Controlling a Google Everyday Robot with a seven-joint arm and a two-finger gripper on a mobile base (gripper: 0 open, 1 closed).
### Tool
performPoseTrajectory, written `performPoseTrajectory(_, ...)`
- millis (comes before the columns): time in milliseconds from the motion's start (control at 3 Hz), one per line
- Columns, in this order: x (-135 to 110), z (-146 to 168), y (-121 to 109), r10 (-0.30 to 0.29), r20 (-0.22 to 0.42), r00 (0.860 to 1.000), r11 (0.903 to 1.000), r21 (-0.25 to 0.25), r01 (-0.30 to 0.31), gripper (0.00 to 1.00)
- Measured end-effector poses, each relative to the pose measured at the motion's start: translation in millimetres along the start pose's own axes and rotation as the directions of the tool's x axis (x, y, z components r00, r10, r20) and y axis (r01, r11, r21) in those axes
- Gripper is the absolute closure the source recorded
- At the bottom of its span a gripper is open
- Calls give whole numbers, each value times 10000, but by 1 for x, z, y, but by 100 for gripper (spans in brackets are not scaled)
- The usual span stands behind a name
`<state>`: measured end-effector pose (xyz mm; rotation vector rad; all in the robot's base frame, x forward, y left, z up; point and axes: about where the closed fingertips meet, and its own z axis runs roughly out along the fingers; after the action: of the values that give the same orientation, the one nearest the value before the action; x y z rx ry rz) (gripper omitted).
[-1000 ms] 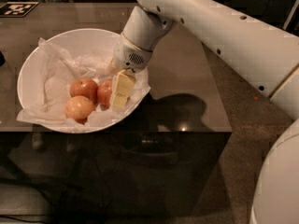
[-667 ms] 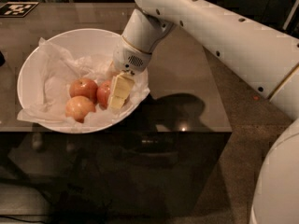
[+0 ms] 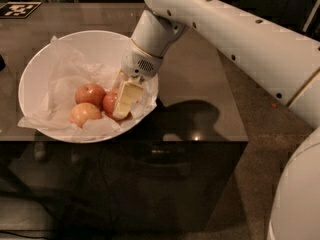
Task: Pick apple from white bowl
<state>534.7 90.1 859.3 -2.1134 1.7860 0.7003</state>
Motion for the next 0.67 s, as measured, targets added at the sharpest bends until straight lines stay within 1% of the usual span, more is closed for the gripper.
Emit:
performPoseTrajectory(333,0,0,0,0,0,10000,10000,0,0,96)
performPoseTrajectory(667,-10,-6,2,-184,20,9998,9998,9,184,100)
